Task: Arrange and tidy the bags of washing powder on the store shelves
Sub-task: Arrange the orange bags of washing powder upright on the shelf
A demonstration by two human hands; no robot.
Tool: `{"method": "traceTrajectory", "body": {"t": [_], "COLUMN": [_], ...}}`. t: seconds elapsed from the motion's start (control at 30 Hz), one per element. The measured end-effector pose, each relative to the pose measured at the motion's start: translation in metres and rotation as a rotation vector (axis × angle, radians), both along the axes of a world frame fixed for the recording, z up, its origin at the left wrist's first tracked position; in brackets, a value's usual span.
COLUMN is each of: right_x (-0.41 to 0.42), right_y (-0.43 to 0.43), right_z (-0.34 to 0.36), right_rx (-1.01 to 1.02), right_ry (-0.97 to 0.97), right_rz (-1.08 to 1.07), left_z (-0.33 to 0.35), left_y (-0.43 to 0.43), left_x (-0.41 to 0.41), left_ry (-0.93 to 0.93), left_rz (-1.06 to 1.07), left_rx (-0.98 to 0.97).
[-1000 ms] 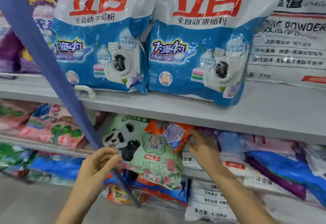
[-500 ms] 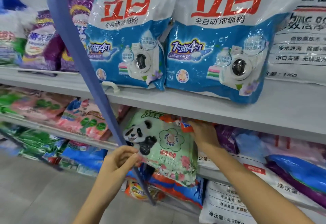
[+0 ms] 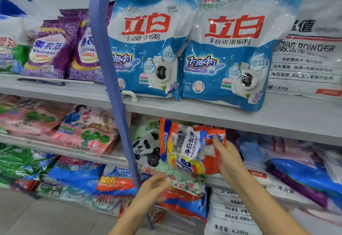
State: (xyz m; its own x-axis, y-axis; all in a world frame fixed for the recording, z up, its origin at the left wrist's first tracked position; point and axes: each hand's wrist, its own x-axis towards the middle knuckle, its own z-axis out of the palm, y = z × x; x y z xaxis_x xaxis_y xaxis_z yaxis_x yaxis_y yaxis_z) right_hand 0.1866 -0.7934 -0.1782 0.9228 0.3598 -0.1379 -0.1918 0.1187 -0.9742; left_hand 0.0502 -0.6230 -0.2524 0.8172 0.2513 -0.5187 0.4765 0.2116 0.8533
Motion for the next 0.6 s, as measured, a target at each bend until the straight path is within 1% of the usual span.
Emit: {"method": "traceTrajectory", "body": {"t": [0.07,0.13,0.2,0.23,0.3,0.43,0.53,0.6], "right_x": [-0.018,-0.034,-0.044,-0.047,-0.050,-0.046,-0.042,-0.040], "right_y": [0.001,0.001,0.000,-0.002,-0.006,-0.016,-0.023,-0.028], "right_z": [0.000,-0.002,-0.004,-0.004,-0.004,-0.004,0.001,0.005], "right_rx": [0.056,0.106,0.217,0.275,0.356,0.383,0.463,0.516], "right_ry": [0.093,0.171,0.304,0.358,0.408,0.379,0.356,0.335], "right_rz": [0.033,0.037,0.030,0.032,0.067,0.165,0.175,0.160], "left_z": [-0.008,-0.016,-0.017,-0.015,-0.008,0.010,0.031,0.046], "left_y": [-0.012,-0.024,-0.033,-0.034,-0.034,-0.027,-0.021,-0.021], "left_x": [0.005,0.006,0.006,0.007,0.009,0.012,0.007,0.004], "left_ry": [0.034,-0.033,-0.197,-0.277,-0.378,-0.437,-0.509,-0.554], "left_rz": [0.069,0.118,0.164,0.180,0.220,0.274,0.257,0.263], "left_rx": [-0.349,-0.625,-0.789,-0.834,-0.814,-0.633,-0.520,-0.401]}}
